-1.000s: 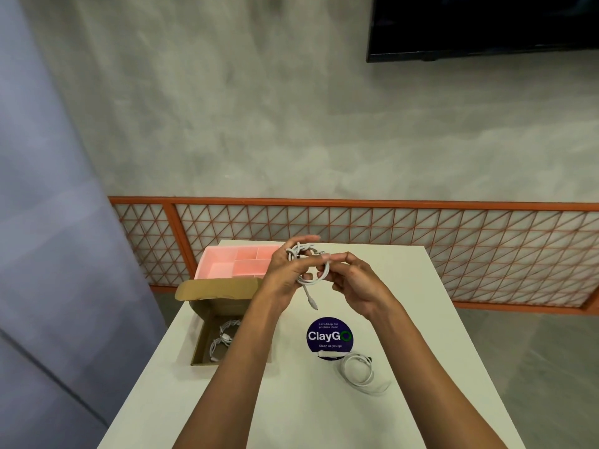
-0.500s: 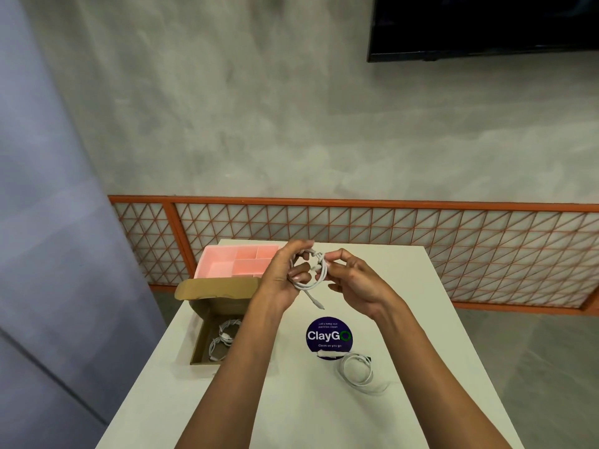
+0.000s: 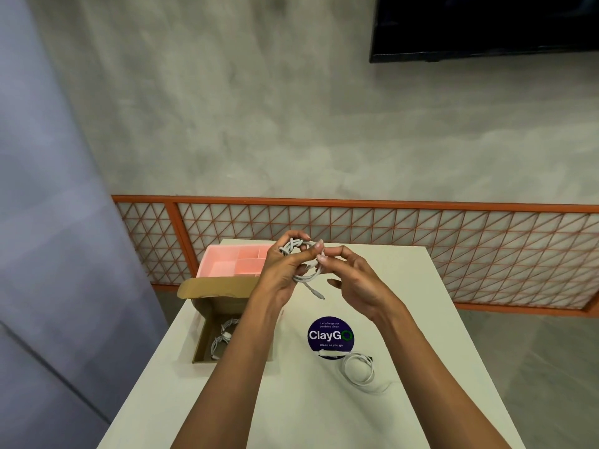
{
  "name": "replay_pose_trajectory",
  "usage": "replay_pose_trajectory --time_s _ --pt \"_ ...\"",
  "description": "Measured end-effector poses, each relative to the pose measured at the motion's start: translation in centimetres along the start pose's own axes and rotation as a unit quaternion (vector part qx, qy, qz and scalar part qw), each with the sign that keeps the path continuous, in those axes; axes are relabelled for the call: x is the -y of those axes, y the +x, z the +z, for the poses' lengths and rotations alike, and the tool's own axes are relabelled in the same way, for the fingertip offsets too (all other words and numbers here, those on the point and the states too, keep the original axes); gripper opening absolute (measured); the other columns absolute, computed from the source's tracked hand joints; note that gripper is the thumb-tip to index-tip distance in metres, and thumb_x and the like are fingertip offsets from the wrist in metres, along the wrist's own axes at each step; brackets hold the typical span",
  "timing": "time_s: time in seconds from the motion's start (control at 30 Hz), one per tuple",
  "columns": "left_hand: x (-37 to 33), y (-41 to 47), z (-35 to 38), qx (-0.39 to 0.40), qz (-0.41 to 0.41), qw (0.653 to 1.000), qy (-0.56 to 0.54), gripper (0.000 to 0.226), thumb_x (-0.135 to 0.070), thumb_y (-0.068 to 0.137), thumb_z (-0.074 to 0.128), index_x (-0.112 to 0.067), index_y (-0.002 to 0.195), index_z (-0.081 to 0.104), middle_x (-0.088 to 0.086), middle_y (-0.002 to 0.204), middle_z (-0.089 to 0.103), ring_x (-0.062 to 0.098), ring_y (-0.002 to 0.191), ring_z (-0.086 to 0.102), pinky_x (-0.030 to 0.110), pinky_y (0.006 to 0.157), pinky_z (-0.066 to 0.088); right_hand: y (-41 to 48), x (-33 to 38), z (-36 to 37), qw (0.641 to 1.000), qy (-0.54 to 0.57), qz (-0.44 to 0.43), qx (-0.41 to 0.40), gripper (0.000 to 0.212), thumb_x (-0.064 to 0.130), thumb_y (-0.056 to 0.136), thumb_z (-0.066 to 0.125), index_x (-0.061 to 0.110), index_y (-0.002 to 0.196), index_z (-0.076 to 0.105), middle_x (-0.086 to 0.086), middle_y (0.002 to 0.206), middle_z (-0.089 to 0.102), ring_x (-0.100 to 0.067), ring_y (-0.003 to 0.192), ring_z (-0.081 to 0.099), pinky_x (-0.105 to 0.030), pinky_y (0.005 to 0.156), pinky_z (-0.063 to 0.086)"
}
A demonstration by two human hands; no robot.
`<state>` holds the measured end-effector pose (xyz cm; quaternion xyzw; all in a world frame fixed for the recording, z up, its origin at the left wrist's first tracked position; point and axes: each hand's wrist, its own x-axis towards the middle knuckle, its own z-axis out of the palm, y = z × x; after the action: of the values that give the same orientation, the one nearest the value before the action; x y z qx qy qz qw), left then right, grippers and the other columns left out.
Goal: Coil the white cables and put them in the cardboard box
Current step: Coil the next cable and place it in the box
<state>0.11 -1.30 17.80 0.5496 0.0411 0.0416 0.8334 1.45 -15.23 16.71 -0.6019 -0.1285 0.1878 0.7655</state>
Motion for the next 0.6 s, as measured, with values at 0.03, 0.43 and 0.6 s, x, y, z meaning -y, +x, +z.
replay_pose_trajectory --time_s 0.03,0.43,0.6 --pt "0.0 0.0 0.0 0.002 0.001 1.000 -0.004 0.027 -0.009 0.057 0.079 -0.019 0.075 0.060 0.013 0.088 0.059 0.018 0.072 0.064 0.031 0.067 0.047 0.0 0.0 0.2 1.000 0.003 -0.001 -0.002 0.027 0.019 0.076 0.074 0.020 0.094 0.054 0.006 0.082 0.068 -0.006 0.082 0.061 -0.035 0.089 0.033" --pt "-0.1 -0.3 0.6 -0.050 0.019 0.997 -0.046 0.028 0.010 0.074 0.069 -0.013 0.074 0.055 0.000 0.061 0.049 0.003 0.032 0.035 0.014 0.034 0.028 0.1 0.1 0.6 0.999 -0.015 0.039 0.035 0.036 0.000 0.078 0.072 0.014 0.106 0.056 -0.008 0.095 0.067 -0.017 0.093 0.061 -0.030 0.084 0.034" --pt "0.6 -0.2 1.0 -0.075 0.062 0.994 -0.053 0.028 0.013 0.070 0.072 -0.011 0.071 0.058 0.005 0.065 0.049 0.012 0.049 0.056 0.021 0.048 0.049 -0.3 0.5 0.5 0.997 -0.041 0.021 0.061 0.041 -0.005 0.080 0.068 0.001 0.118 0.054 -0.011 0.100 0.070 -0.015 0.091 0.068 -0.015 0.073 0.046"
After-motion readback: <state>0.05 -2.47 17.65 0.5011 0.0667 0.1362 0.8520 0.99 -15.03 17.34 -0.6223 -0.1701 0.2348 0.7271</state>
